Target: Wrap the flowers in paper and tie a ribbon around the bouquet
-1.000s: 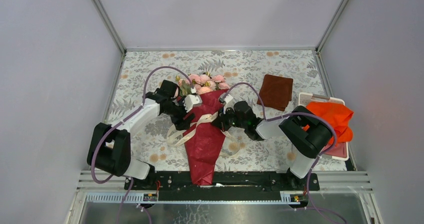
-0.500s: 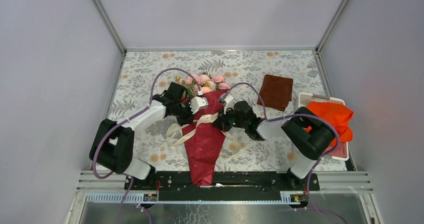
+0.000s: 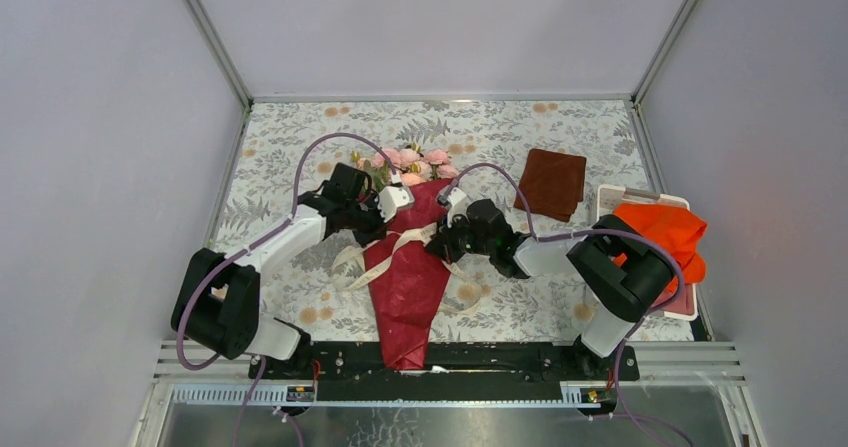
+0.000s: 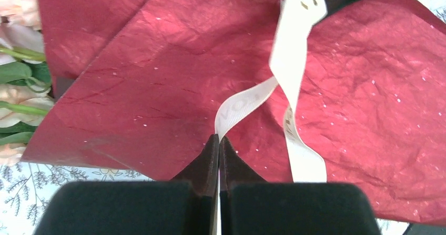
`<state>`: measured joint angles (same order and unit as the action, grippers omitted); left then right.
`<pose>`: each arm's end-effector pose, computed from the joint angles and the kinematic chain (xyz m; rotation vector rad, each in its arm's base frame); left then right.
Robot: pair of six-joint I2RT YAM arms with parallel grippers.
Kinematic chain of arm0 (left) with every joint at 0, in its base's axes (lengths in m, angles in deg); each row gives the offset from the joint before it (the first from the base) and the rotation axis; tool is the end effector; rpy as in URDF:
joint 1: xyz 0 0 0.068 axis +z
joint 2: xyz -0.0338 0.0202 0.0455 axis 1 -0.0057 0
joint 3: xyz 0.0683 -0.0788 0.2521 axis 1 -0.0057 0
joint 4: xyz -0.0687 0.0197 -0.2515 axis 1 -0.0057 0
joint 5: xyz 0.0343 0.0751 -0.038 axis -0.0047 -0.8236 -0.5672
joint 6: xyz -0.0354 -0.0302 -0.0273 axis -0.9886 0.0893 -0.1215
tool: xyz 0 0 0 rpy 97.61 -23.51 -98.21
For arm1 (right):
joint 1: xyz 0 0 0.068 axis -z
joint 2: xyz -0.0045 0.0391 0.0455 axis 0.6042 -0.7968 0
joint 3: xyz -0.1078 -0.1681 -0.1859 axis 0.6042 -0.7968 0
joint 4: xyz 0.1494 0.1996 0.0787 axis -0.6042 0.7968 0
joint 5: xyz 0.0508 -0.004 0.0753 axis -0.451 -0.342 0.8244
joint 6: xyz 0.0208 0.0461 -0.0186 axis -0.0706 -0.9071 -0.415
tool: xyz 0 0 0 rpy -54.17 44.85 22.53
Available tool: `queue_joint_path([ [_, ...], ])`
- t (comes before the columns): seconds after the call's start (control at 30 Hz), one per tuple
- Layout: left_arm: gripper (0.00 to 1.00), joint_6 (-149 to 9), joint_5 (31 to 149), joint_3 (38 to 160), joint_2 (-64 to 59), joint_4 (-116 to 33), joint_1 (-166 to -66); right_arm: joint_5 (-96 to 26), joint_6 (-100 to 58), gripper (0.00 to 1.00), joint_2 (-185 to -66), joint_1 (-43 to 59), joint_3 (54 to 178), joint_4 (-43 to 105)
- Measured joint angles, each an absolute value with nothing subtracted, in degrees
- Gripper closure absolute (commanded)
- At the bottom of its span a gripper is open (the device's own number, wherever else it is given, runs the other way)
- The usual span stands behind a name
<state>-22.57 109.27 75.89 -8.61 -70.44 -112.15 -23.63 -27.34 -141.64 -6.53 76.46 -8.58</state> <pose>0.2474 -0.1202 0.2051 1.3699 2.0936 -0.5298 0.2257 0.2318 0.1507 -0.7656 1.9184 0.9633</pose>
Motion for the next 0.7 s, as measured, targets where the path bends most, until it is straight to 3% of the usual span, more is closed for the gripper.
queue_joint_path([
  [0.17, 1.00, -25.85, 103.71, 75.98, -8.68, -66.64, -111.43, -18.40, -27.25, 1.00, -141.49, -6.14, 81.42, -0.23],
  [0.27, 1.00, -25.39, 98.95, 75.98, -8.72, -63.21, -102.67, -11.72, -32.04, 1.00, -135.74, -1.68, 80.63, 3.46],
  [0.4, 1.00, -21.55, 92.06, 73.40, -8.61, -56.21, -79.06, -12.46, -41.74, 1.00, -110.00, 25.40, 67.76, 8.23],
  [0.5, 1.00, -18.16, 87.89, 69.45, -8.50, -53.52, -67.61, -18.45, -47.93, 1.00, -89.28, 44.94, 61.53, 13.58],
  [0.57, 1.00, -15.67, 85.99, 66.26, -8.59, -51.95, -64.13, -21.03, -50.38, 1.00, -80.14, 51.46, 60.68, 17.80],
  [0.7, 1.00, -10.12, 82.38, 62.37, -11.15, -46.62, -57.31, -24.72, -52.98, 1.00, -75.11, 59.81, 60.72, 22.45],
])
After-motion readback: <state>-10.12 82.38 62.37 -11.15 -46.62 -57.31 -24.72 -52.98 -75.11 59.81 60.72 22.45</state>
